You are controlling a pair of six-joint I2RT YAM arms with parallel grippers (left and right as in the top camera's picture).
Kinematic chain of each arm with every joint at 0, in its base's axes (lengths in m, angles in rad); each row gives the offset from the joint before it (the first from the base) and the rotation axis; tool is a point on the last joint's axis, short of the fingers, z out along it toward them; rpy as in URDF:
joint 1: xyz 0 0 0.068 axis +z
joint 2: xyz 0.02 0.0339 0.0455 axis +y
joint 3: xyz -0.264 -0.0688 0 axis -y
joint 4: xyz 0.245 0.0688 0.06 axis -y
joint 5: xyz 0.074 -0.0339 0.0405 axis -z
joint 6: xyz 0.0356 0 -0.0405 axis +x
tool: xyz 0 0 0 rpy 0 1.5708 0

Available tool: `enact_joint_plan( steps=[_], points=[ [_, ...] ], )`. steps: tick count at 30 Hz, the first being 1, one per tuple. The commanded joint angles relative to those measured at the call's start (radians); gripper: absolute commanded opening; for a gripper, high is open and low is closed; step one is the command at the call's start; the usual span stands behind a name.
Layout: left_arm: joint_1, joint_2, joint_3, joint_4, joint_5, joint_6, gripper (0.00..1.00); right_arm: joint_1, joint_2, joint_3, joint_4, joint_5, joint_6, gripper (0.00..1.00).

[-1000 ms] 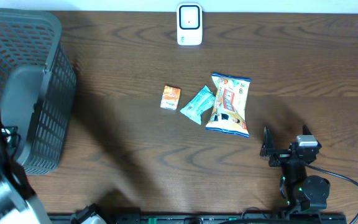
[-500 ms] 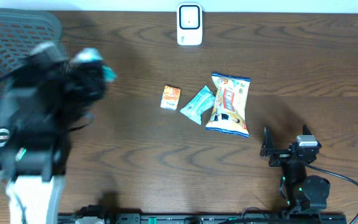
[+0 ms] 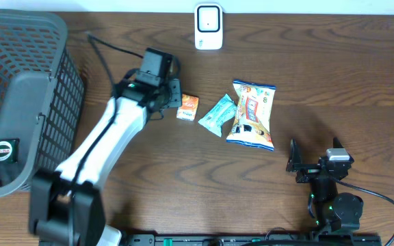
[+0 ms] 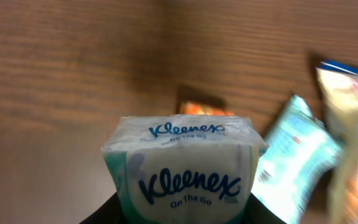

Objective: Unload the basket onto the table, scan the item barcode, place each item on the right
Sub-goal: 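Carry the Kleenex pack to the table and release it beside the orange box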

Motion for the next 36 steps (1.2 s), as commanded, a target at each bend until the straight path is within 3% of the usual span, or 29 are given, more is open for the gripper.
enact_joint_plan(
  steps=[1, 10, 17, 20, 24, 27, 36],
  points=[
    [-0.011, 0.072, 0.008, 0.078, -0.074, 0.01, 0.37, 0.011, -0.005, -0.002, -0.003, 0.005, -0.003, 0.99],
    [-0.076, 0.177, 0.008, 0.325, 0.028, -0.203, 0.37, 0.011, -0.005, -0.002, -0.003, 0.005, -0.003, 0.99],
    [-0.142, 0.249, 0.008, 0.417, 0.028, -0.214, 0.38, 0.011, -0.005, -0.002, -0.003, 0.005, -0.003, 0.99],
    [-0.156, 0.286, 0.008, 0.426, 0.027, -0.213, 0.52, 0.011, -0.005, -0.002, -0.003, 0.005, -0.003, 0.99],
    [-0.157, 0.301, 0.008, 0.44, 0.027, -0.213, 0.57, 0.011, -0.005, -0.002, -0.004, 0.005, -0.003, 0.99],
    [-0.154, 0.296, 0.008, 0.474, 0.027, -0.211, 0.7, 0.011, -0.005, -0.002, -0.003, 0.005, -0.003, 0.99],
    [-0.115, 0.126, 0.009, 0.491, 0.027, -0.167, 0.72, 0.011, -0.005, -0.002, -0.003, 0.005, -0.003, 0.99]
  ],
)
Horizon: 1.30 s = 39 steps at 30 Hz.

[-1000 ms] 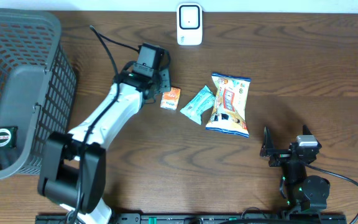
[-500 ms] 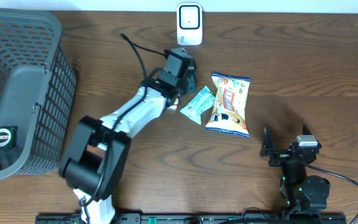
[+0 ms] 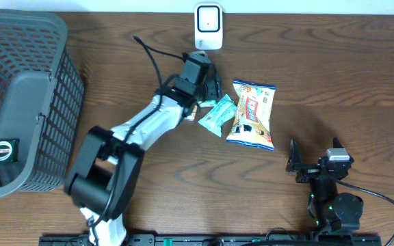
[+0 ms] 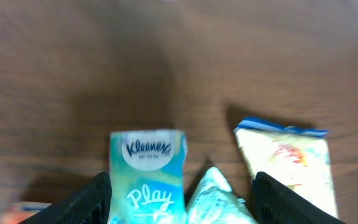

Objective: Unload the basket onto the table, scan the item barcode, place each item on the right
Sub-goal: 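Carry the Kleenex pack to the table and release it beside the orange box, then reach the left gripper into the basket and grasp the green Zam-Buk tin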

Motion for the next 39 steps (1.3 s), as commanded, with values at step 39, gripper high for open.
enact_joint_plan(
  steps=[39],
  points=[
    [1.154, -0.394, 0.005, -0.696, -0.586, -0.191, 1.0, 0.011, -0.005, -0.002, -0.004, 0.005, -0.003, 0.99]
  ],
)
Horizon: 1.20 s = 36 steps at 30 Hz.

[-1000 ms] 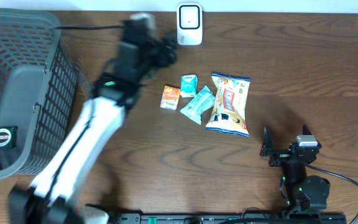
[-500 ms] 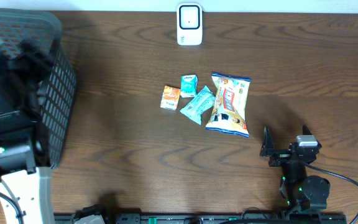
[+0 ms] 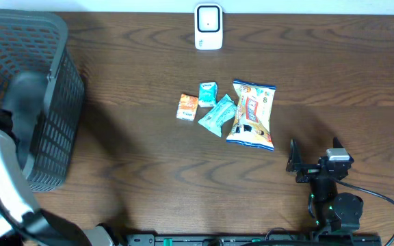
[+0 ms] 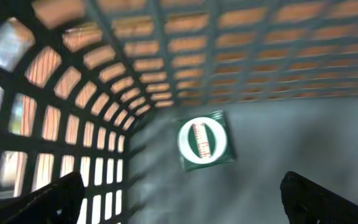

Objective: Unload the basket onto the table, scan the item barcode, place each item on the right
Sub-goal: 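Reach the left gripper into the basket and grasp the green Zam-Buk tin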

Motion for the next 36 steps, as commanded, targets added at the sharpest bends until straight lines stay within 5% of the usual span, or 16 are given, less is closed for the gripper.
enact_joint_plan(
  steps=[1, 31, 36],
  points=[
    [0.018, 0.05, 0.005, -0.002, -0.03, -0.096, 0.99, 0.011, -0.005, -0.002, -0.004, 0.005, -0.003, 0.99],
    [0.057, 0.41, 0.005, 0.206, 0.03, -0.099, 0.98, 0.011, -0.005, -0.002, -0.004, 0.005, -0.003, 0.99],
    [0.08, 0.431, 0.004, 0.227, 0.137, -0.098, 0.98, 0.011, -0.005, -0.002, -0.004, 0.005, -0.003, 0.99]
  ],
)
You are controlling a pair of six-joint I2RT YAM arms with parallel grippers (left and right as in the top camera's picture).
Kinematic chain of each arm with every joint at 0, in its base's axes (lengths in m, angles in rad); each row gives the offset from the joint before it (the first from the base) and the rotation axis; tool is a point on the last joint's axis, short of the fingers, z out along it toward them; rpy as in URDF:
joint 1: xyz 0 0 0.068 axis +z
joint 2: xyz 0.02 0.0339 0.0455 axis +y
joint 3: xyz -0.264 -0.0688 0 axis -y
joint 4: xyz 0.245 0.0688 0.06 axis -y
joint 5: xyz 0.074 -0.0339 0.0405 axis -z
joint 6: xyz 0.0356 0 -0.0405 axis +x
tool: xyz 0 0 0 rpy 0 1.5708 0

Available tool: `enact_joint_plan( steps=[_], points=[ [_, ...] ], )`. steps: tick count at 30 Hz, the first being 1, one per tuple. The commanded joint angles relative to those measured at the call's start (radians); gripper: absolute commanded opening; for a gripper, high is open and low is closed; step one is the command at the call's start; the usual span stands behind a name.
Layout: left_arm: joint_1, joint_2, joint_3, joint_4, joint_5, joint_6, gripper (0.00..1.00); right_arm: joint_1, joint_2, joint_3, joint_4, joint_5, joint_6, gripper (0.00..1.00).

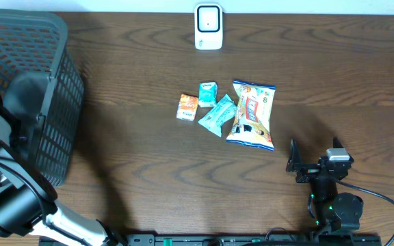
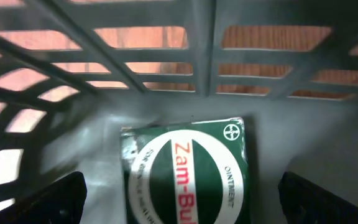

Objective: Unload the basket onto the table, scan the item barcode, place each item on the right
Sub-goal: 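Reach the left gripper into the basket and grasp the green Zam-Buk tin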

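Observation:
A green Zam-Buk ointment box [image 2: 188, 177] lies flat on the grey floor of the basket [image 1: 26, 41]. My left gripper [image 2: 185, 205] is open and low inside the basket, its dark fingertips [image 2: 48, 199] standing on either side of the box without touching it. In the overhead view only the left arm shows at the basket's near side, and the box is hidden. The white scanner [image 1: 208, 27] stands at the table's far edge. My right gripper [image 1: 293, 162] rests at the near right, nothing in it.
In the middle of the table lie an orange packet [image 1: 187, 107], a small Kleenex pack [image 1: 207, 93], a teal packet [image 1: 217, 115] and a snack bag [image 1: 252, 114]. The basket's lattice walls [image 2: 185, 56] close in round the left gripper.
My left gripper has come down closer to the green box in the basket, which now fills the space between its open fingers. The table items and the right arm have not moved.
My left gripper held the Kleenex pack over the table by the orange packet. Then it was open near the scanner with the pack let go beside the teal packet. Then it hung open over the green box in the basket, and now it is low around it.

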Motion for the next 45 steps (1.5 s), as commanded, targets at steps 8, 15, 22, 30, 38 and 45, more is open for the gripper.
enact_joint_plan(
  steps=[8, 15, 22, 30, 38, 45],
  points=[
    [0.014, 0.042, 0.004, 0.044, 0.088, 0.01, 0.98, 0.011, -0.005, -0.002, -0.004, 0.005, -0.003, 0.99],
    [0.014, 0.079, 0.002, 0.045, 0.088, 0.015, 0.98, 0.011, -0.005, -0.002, -0.004, 0.005, -0.003, 0.99],
    [0.014, 0.111, 0.002, 0.034, 0.085, 0.015, 0.93, 0.011, -0.005, -0.002, -0.003, 0.004, -0.003, 0.99],
    [0.014, 0.095, 0.003, 0.018, 0.086, 0.015, 0.6, 0.011, -0.005, -0.002, -0.004, 0.004, -0.003, 0.99],
    [0.014, -0.005, 0.003, -0.008, 0.086, 0.014, 0.57, 0.011, -0.005, -0.002, -0.004, 0.005, -0.003, 0.99],
    [0.014, -0.16, 0.003, -0.023, 0.094, 0.014, 0.5, 0.011, -0.005, -0.002, -0.004, 0.005, -0.003, 0.99]
  ],
)
